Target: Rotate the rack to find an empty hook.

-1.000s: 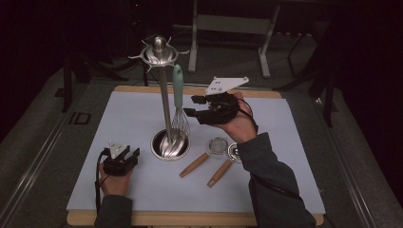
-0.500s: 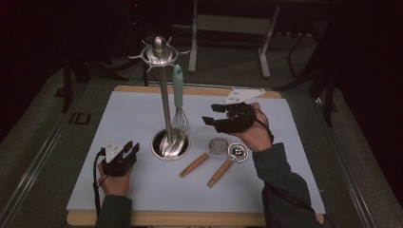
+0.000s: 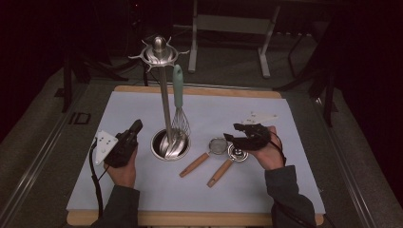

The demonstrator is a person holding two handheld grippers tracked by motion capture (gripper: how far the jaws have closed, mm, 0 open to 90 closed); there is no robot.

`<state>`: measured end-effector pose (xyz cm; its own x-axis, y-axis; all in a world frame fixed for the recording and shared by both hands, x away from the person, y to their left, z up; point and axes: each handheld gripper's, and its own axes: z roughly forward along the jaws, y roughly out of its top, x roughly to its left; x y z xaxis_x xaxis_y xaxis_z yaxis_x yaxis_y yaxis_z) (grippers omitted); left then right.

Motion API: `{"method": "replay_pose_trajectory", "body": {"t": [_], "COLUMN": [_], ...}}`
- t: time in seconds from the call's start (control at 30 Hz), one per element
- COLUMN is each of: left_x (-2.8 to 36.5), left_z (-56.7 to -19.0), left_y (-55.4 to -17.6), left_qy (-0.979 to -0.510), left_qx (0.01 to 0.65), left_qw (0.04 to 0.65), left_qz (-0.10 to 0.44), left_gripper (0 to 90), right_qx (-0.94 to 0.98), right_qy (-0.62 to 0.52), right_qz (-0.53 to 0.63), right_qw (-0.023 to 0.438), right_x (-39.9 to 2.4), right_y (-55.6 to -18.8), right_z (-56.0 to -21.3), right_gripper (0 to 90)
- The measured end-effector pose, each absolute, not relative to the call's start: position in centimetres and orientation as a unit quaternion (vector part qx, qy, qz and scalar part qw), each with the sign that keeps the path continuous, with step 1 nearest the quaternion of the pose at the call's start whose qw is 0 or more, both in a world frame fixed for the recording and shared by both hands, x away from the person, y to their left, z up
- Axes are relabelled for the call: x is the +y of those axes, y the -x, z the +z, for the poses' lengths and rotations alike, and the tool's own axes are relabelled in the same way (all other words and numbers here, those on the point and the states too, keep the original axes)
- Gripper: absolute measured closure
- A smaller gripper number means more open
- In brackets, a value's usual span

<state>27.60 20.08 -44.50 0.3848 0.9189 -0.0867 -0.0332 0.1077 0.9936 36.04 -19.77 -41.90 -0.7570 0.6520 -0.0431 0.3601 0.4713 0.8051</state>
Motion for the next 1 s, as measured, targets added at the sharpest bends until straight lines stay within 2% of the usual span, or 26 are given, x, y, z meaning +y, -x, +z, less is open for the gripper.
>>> {"method": "replay_pose_trajectory", "body": {"t": [0.27, 0.67, 1.0], "left_x": [19.0, 16.4, 14.9], "left_z": [-41.1, -35.8, -33.0], "left_y": [-28.5, -28.4, -28.3], "left_qy": [-0.503, -0.492, -0.481], "left_qx": [0.375, 0.306, 0.272], "left_qw": [0.670, 0.703, 0.715], "left_qz": [0.397, 0.412, 0.429], "left_gripper": [89.6, 88.9, 88.0], "right_qx": [0.834, 0.823, 0.813], "right_qy": [-0.349, -0.385, -0.400], "right_qz": [0.395, 0.383, 0.389], "right_qw": [0.167, 0.169, 0.165], "right_x": [-22.6, -24.7, -25.6], "right_y": [-36.1, -36.2, -36.4], "right_z": [-45.7, -47.4, -47.8], "right_gripper": [43.9, 44.2, 44.1]}}
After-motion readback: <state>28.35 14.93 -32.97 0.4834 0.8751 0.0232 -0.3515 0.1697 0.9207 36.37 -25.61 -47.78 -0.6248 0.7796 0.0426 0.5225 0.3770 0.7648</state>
